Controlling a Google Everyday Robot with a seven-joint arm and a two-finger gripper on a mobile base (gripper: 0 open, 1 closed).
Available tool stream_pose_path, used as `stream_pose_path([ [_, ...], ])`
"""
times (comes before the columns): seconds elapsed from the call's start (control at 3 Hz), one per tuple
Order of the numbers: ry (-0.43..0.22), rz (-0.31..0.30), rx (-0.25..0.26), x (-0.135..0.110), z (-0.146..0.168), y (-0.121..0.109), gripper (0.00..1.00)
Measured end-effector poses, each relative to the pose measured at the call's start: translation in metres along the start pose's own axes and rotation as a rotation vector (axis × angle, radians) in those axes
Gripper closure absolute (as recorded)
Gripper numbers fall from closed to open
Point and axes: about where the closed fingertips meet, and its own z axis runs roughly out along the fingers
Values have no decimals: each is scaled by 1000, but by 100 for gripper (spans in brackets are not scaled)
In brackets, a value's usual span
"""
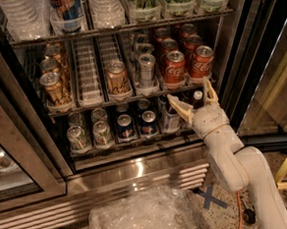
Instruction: Pick coke can from middle shelf of fridge
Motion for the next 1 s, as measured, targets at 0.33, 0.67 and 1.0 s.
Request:
stream_pose_path([
  [0.33, 1, 2, -1, 0, 1, 0, 50],
  [0.67, 2, 3, -2, 0, 1, 1, 74],
  [1.0, 3, 5, -3, 0, 2, 1, 96],
])
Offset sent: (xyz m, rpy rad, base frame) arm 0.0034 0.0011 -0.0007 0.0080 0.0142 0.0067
